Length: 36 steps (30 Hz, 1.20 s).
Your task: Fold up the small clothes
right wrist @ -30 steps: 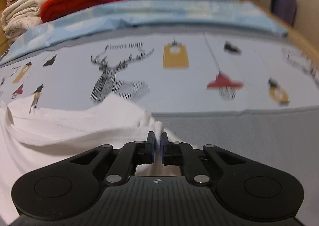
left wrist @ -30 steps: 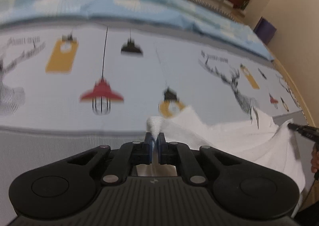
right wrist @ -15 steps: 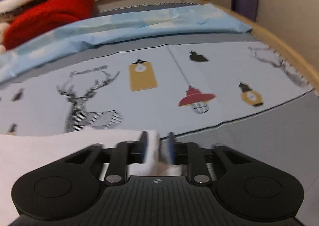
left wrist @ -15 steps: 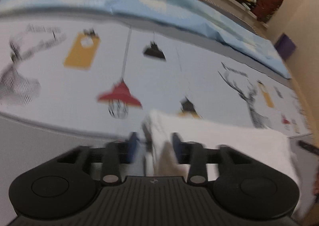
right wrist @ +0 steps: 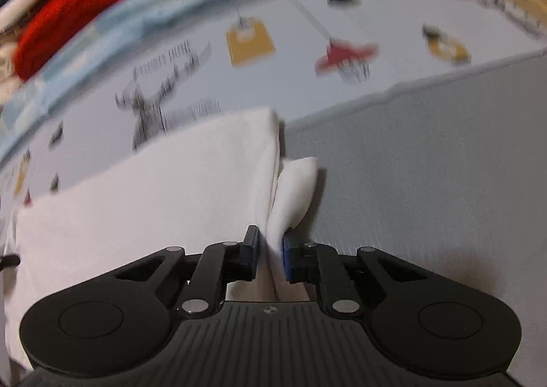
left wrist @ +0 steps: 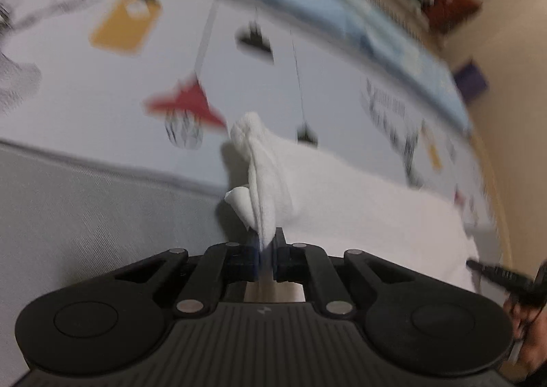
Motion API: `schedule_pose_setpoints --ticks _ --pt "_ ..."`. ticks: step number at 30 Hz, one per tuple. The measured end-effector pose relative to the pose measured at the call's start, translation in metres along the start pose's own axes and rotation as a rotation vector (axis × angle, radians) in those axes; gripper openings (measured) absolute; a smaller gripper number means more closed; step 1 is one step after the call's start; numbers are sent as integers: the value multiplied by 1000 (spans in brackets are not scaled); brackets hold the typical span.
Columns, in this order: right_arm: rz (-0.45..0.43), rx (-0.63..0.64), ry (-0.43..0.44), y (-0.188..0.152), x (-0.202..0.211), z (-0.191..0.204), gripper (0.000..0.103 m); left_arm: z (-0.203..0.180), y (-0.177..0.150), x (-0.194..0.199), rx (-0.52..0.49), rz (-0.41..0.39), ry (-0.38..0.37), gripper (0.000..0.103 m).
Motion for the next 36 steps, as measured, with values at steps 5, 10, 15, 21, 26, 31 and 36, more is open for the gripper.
schedule_pose_setpoints --ticks 5,10,15,21,26,31,36 --pt "-47 132 -119 4 -4 24 32 20 12 32 57 -73 52 29" --pt "114 149 8 -13 8 24 43 31 -9 34 99 72 -78 60" --pt "285 263 -62 -47 5 17 48 15 -48 19 -37 267 -120 59" --pt "322 213 -15 -51 17 17 3 16 -65 22 -84 320 -121 17" --pt "383 237 -114 -64 11 4 6 23 -85 13 -153 430 -58 26" --pt "225 179 -160 -36 37 0 35 42 -34 36 -9 194 -101 55" --pt "57 137 -159 -13 55 1 37 49 -17 25 134 118 -164 57"
Point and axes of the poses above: each gripper's, at about its wrist camera, not at the fingertips, and x roughly against the way its jaws point, z to its left, y to its top, the point moved 5 cm from there along -x, roughly the way its jaws point, and after that the axes turned 8 degrees about -x, right-handed, at the moved point
